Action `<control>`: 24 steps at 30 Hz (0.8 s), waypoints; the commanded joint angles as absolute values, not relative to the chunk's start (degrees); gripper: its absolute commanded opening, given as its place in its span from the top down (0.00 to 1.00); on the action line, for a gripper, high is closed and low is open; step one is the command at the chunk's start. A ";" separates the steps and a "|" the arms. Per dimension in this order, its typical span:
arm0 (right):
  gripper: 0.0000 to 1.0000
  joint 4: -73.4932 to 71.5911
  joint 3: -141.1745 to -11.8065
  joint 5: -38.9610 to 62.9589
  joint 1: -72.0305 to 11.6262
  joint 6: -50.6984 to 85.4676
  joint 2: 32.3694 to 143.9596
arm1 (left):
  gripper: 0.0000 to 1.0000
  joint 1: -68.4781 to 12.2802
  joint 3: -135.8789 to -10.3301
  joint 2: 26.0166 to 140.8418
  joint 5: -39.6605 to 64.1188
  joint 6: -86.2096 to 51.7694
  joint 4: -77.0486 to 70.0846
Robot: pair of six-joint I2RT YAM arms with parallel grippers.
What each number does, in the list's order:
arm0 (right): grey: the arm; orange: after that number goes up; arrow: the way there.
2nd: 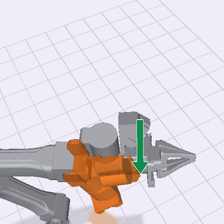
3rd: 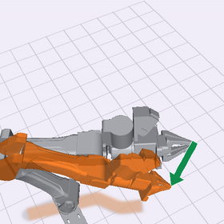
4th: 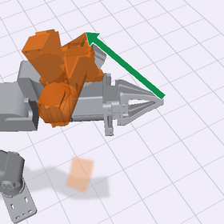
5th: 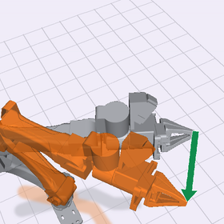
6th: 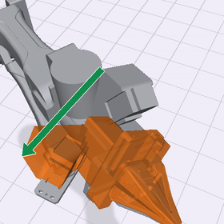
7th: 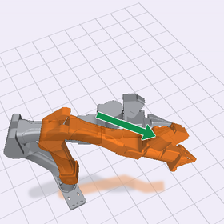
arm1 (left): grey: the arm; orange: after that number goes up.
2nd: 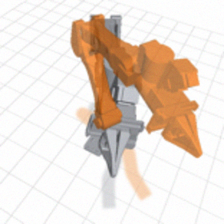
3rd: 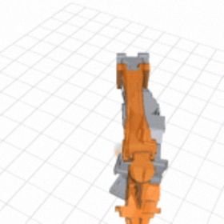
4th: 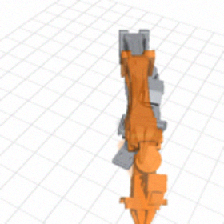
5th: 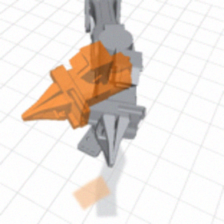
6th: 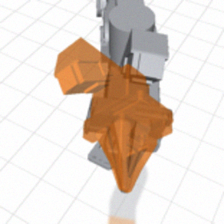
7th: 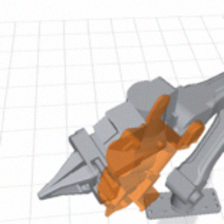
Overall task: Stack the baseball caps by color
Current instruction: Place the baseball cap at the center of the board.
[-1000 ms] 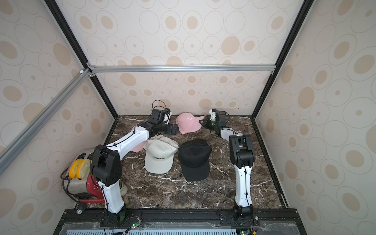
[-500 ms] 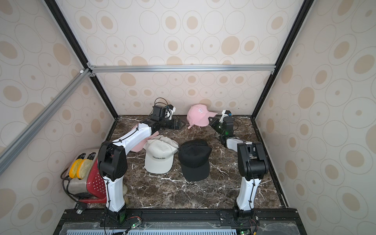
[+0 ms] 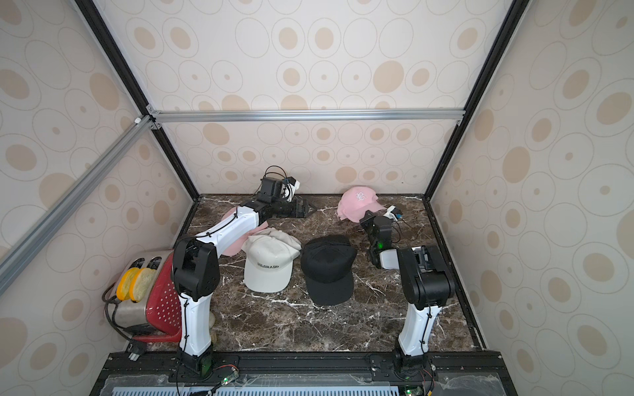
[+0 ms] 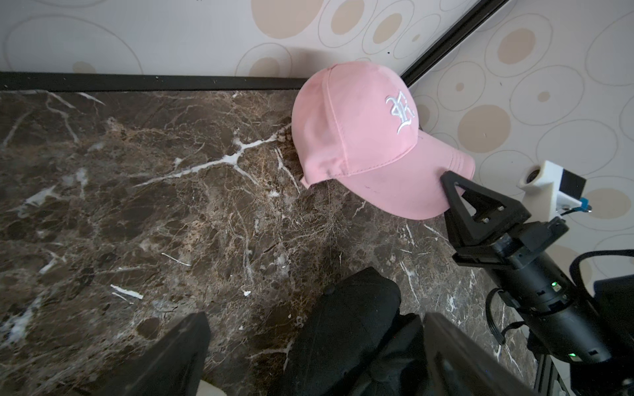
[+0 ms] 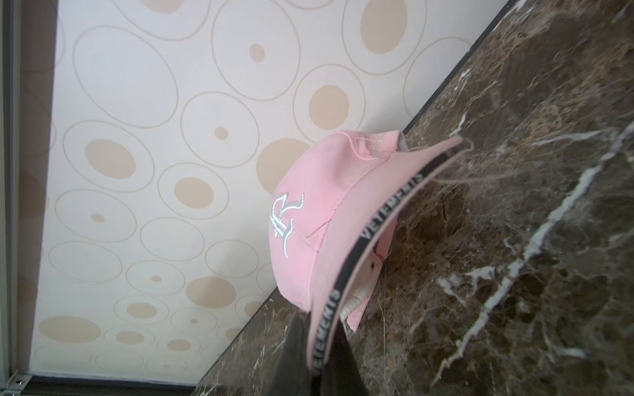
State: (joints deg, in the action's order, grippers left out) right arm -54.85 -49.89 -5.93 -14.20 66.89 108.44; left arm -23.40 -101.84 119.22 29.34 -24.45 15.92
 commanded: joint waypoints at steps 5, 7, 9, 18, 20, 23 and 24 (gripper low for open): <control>1.00 -60.66 -47.90 -12.61 -14.33 67.65 110.39 | 0.01 -23.03 -104.41 119.92 29.93 -24.68 17.54; 1.00 -59.96 -47.41 -13.02 -14.33 68.59 110.37 | 0.01 -23.03 -104.50 120.14 30.30 -24.70 17.64; 1.00 -59.64 -46.64 -13.89 -14.35 70.55 110.64 | 0.01 -23.15 -104.50 120.15 30.58 -24.62 17.59; 1.00 -61.17 -45.33 -15.81 -16.54 73.91 112.94 | 0.01 -23.76 -104.50 120.06 30.78 -23.29 18.28; 1.00 -61.25 -44.72 -17.63 -17.31 73.88 112.94 | 0.01 -23.83 -104.59 120.15 30.72 -23.29 18.45; 1.00 -62.58 -43.46 -19.83 -18.42 74.99 113.63 | 0.01 -23.98 -104.64 120.21 30.69 -23.29 18.70; 1.00 -63.58 -43.09 -19.95 -18.52 75.49 114.19 | 0.01 -24.01 -104.65 120.21 30.59 -23.22 18.86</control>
State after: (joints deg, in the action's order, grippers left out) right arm -60.55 -44.34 -16.95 -17.89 74.00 112.46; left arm -23.75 -101.97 119.39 30.39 -24.36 17.67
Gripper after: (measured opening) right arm 0.089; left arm 0.991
